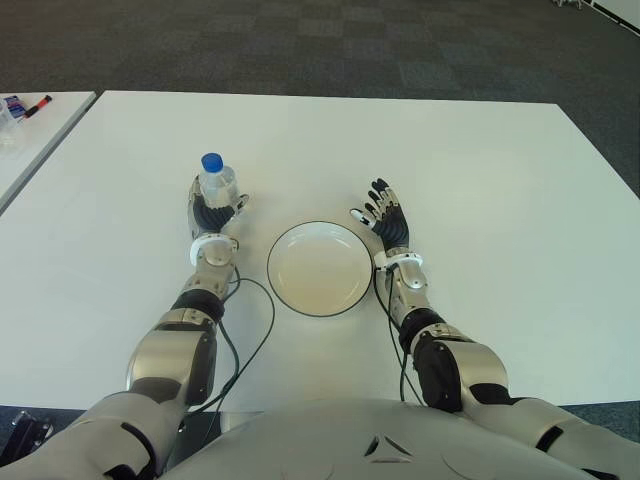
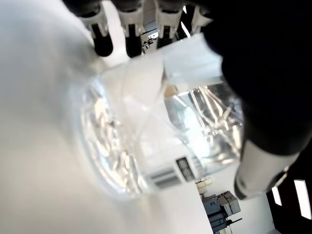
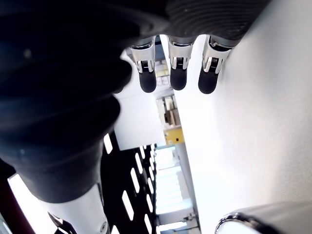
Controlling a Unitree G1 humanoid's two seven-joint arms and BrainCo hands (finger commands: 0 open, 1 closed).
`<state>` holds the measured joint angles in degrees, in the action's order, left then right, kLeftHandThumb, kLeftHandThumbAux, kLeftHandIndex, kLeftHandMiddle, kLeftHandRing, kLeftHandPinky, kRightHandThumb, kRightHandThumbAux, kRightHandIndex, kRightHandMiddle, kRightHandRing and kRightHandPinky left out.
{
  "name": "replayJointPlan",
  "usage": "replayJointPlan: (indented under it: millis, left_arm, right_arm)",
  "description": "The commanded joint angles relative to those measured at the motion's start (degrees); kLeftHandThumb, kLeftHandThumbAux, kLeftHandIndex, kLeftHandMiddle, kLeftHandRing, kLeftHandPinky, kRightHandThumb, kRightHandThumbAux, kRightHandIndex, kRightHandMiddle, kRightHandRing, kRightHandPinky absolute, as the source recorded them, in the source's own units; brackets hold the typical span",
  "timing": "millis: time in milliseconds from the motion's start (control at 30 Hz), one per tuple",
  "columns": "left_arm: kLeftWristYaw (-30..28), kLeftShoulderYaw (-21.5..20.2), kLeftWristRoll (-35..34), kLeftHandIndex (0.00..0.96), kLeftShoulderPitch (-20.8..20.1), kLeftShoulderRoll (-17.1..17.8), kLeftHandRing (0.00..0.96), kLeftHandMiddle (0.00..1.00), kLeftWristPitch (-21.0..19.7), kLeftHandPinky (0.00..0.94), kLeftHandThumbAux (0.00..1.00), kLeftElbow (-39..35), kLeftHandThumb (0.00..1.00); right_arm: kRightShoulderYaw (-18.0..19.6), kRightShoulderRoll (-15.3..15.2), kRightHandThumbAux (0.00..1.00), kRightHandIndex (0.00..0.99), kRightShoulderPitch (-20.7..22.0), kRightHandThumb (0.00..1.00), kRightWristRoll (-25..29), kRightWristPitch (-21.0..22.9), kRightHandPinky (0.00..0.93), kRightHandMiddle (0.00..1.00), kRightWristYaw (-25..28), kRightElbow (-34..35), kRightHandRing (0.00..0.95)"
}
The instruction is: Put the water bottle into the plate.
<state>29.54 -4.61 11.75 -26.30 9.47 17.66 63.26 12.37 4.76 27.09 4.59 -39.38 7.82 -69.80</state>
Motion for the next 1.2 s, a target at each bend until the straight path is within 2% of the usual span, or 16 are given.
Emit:
replayJointPlan:
  millis: [33,400,600,767,933,1200]
  left_arm:
    - [-1.2,0.5,-0.6,0.05,0.6,-0.9,0.085,0.09,-1.2,0.105,0.746,1.9,0.0]
    - [-1.1,1.0,-0.5,0.077,0.9,-0.8,0.097,0.11,-0.7,0.107,0.754,1.4,0.0]
    - [-1.1,0.8,-0.9,0.12,1.2,-0.9,0.128,0.139,-0.1,0.152,0.778,0.8,0.0]
    - [-1.4,-0.3,-2.4,0.162,1.4,-1.5,0.185,0.189,2.8,0.215,0.814,0.8,0.0]
    - [-1.9,-1.2,-3.6,0.23,1.4,-1.8,0.283,0.275,5.4,0.327,0.875,1.2,0.0]
    - [-1.4,-1.6,-4.2,0.289,1.1,-1.8,0.399,0.376,8.0,0.437,0.909,2.6,0.027]
  right_arm:
    - [0.0,0.1,0.882,0.055,-3.4,0.038,-0.1,3.2,0.103,0.05,-0.8,-2.6,0.048]
    - [0.1,0.2,0.876,0.056,-3.3,0.048,-0.1,3.3,0.104,0.052,-1.1,-2.6,0.048]
    - [0.0,0.2,0.871,0.058,-3.4,0.054,-0.2,3.1,0.104,0.055,-1.2,-2.6,0.051]
    - [0.0,0.3,0.868,0.058,-3.4,0.058,-0.2,3.1,0.105,0.054,-1.2,-2.6,0.051]
    - [0.1,0.2,0.865,0.059,-3.3,0.059,-0.1,3.3,0.106,0.055,-1.3,-2.6,0.051]
    - [-0.1,0.3,0.86,0.062,-3.3,0.059,-0.4,3.2,0.11,0.059,-1.8,-2.7,0.054]
